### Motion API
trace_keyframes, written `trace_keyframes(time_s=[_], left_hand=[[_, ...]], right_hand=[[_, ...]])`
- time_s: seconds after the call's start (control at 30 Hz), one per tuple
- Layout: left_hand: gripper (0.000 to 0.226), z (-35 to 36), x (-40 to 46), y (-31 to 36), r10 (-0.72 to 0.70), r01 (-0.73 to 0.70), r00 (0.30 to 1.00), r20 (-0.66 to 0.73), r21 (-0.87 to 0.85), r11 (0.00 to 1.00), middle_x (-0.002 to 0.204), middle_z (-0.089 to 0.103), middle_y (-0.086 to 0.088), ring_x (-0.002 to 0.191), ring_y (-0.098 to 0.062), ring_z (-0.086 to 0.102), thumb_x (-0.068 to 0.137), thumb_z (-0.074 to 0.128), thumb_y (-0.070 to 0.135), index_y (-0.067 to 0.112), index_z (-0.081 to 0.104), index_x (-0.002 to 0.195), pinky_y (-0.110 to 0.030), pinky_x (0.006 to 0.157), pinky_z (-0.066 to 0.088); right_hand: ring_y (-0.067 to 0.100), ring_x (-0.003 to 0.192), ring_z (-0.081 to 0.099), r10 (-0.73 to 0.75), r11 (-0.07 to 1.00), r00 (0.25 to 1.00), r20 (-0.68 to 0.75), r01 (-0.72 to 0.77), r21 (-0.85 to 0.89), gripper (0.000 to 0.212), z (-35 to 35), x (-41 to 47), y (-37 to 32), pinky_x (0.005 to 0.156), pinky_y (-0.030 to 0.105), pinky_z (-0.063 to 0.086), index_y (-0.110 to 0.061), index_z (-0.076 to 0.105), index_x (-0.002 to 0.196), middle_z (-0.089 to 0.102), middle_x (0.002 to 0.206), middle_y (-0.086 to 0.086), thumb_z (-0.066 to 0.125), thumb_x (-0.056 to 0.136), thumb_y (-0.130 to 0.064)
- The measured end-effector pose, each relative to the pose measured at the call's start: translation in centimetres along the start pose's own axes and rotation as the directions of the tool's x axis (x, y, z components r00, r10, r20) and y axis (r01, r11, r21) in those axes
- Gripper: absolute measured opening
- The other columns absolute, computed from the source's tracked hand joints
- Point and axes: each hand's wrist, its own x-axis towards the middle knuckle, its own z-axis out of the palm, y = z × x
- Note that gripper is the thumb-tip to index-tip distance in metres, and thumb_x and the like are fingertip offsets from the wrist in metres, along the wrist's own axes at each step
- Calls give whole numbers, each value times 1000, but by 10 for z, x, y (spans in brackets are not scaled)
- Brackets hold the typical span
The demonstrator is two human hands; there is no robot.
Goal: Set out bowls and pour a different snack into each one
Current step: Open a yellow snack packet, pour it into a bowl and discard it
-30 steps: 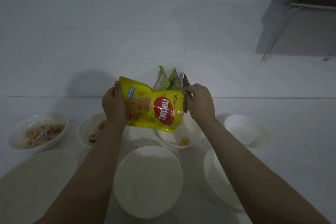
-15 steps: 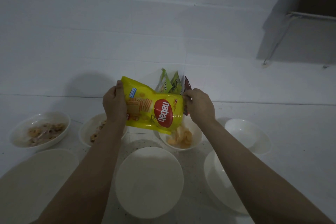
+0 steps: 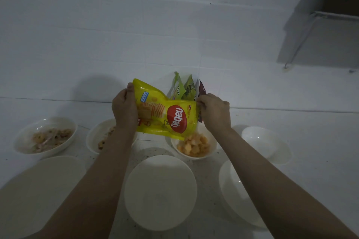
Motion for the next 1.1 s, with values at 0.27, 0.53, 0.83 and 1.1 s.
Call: trace_keyframes(time_s=[0.27, 0.53, 0.83, 1.1], left_hand=[[50, -3, -4, 3, -13, 13, 1000, -16, -43, 999, 54, 38, 5, 42, 3, 38, 101, 46, 39, 22, 37, 55, -11, 44, 29], [48, -4, -5, 6, -13, 13, 1000, -3, -47, 999, 56, 40, 6, 45, 3, 40, 101, 45, 40, 22, 39, 57, -11, 46, 31], [48, -3, -5, 4, -4, 6, 1000, 18, -69, 998, 58, 42, 6, 54, -5, 40, 100, 45, 44, 20, 40, 58, -20, 51, 34], [48, -10, -1, 6, -19, 16, 999, -30, -88, 996, 57, 40, 6, 51, -2, 37, 100, 45, 41, 20, 38, 58, -19, 49, 32]], right_hand=[[26, 84, 59, -18, 999, 999, -37, 20, 38, 24, 2, -2, -2, 76, 34, 29, -13, 70, 98, 59, 90, 0, 46, 97, -9], [25, 84, 59, -43, 999, 998, -37, 43, 4, 24, 1, -1, -2, 74, 33, 28, -13, 69, 101, 61, 92, 1, 47, 96, -6], [27, 74, 59, -70, 997, 993, -90, 73, 27, 21, 4, -2, 1, 70, 33, 34, -11, 69, 94, 63, 87, 3, 51, 92, -1], [23, 74, 56, -61, 985, 989, -134, 82, 153, 22, 5, 2, -11, 62, 36, 48, -8, 68, 93, 59, 90, 4, 46, 96, -7]])
